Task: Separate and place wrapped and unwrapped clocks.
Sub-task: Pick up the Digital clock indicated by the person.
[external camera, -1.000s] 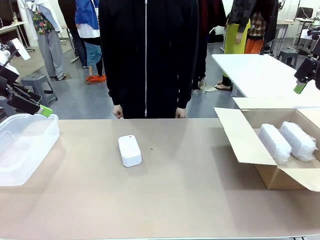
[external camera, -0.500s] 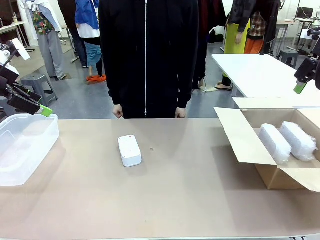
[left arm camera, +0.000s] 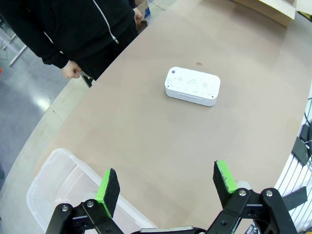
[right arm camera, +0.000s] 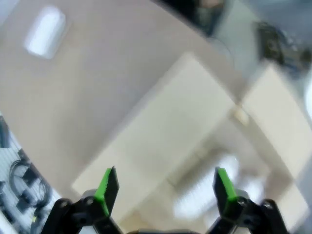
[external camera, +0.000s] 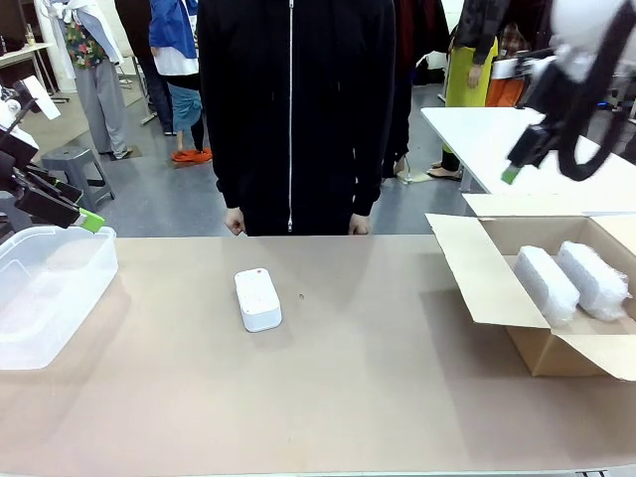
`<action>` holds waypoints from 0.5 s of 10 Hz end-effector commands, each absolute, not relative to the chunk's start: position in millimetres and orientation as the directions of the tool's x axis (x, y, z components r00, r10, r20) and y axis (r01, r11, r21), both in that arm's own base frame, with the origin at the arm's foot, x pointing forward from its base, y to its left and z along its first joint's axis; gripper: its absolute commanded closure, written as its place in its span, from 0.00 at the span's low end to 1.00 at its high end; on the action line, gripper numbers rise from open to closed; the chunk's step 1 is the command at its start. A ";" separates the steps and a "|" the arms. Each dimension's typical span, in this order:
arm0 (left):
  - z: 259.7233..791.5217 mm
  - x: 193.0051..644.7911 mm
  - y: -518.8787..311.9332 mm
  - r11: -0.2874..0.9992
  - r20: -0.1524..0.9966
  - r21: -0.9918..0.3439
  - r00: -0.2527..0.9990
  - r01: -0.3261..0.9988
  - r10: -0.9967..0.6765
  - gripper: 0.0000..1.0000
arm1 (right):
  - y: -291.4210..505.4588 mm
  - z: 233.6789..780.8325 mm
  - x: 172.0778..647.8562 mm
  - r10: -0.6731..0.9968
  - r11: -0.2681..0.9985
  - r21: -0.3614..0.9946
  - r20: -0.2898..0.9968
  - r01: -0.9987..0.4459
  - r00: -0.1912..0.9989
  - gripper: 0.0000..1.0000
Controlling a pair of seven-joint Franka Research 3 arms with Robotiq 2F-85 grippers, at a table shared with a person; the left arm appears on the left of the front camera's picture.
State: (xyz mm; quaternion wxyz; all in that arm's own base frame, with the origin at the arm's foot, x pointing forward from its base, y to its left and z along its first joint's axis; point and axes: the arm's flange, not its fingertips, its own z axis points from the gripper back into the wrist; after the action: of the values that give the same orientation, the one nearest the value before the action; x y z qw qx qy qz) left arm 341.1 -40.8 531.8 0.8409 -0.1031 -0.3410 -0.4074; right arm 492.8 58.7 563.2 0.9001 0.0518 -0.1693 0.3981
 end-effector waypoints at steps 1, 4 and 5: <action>530.9 342.2 -40.1 0.644 0.664 0.092 0.435 0.759 -0.608 0.00 | 83.8 543.3 458.6 0.741 0.473 -0.004 0.543 -0.881 0.396 0.00; 530.9 342.2 -40.1 0.644 0.664 0.092 0.435 0.759 -0.608 0.00 | 117.6 535.0 401.6 0.709 0.311 -0.090 0.685 -0.946 0.168 0.00; 530.9 342.2 -40.1 0.644 0.664 0.092 0.435 0.759 -0.608 0.00 | 124.1 534.0 391.3 0.703 0.195 -0.046 0.704 -0.980 0.107 0.00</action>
State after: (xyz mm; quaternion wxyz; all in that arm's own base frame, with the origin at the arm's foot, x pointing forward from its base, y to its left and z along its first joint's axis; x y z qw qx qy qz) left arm 341.1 -40.6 531.8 0.8410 -0.1031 -0.3410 -0.4072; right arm 397.9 134.9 544.3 0.7445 0.1758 -0.3195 0.5593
